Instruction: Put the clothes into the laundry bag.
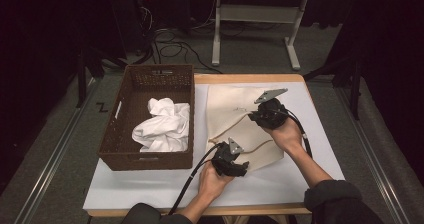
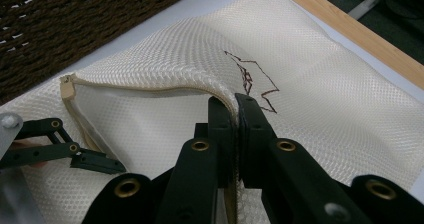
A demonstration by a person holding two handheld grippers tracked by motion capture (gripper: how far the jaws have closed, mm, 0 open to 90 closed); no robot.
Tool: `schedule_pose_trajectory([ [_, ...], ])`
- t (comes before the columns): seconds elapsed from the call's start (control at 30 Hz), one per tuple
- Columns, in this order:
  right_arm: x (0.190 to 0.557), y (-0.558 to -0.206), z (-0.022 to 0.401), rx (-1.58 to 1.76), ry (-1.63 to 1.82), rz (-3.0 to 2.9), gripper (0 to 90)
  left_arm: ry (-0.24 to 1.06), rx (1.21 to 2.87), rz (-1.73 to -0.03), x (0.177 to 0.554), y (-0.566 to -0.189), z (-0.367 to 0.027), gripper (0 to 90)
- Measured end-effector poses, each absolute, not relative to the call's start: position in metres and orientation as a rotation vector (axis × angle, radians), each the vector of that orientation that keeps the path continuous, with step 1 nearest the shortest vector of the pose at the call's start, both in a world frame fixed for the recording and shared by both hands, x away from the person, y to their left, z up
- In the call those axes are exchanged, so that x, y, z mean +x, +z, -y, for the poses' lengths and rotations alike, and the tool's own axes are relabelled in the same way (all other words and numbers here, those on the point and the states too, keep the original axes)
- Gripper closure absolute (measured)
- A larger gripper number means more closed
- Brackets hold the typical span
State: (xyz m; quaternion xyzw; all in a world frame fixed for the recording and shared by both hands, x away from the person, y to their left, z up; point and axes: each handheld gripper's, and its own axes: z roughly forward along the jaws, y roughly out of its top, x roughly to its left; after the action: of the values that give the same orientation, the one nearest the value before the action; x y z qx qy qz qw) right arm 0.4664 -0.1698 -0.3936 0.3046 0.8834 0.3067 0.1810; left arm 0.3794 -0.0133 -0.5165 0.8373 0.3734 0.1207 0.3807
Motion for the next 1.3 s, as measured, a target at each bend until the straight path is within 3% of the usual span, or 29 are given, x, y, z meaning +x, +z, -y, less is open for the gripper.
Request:
schedule_pose_trajectory([
  [0.63, 0.469, -0.395, 0.172, 0.874, 0.859, -2.483, 87.3, 0.264, 2.297, -0.924, 0.370, -0.449, -0.003, 28.1],
  [0.97, 0.468, -0.395, 0.171, 0.873, 0.858, -2.483, 87.3, 0.239, 2.408, -0.917, 0.372, -0.436, -0.003, 25.1],
  [1.3, 0.468, -0.394, 0.173, 0.873, 0.856, -2.481, 87.3, 0.267, 2.420, -0.921, 0.373, -0.414, -0.013, 25.0],
])
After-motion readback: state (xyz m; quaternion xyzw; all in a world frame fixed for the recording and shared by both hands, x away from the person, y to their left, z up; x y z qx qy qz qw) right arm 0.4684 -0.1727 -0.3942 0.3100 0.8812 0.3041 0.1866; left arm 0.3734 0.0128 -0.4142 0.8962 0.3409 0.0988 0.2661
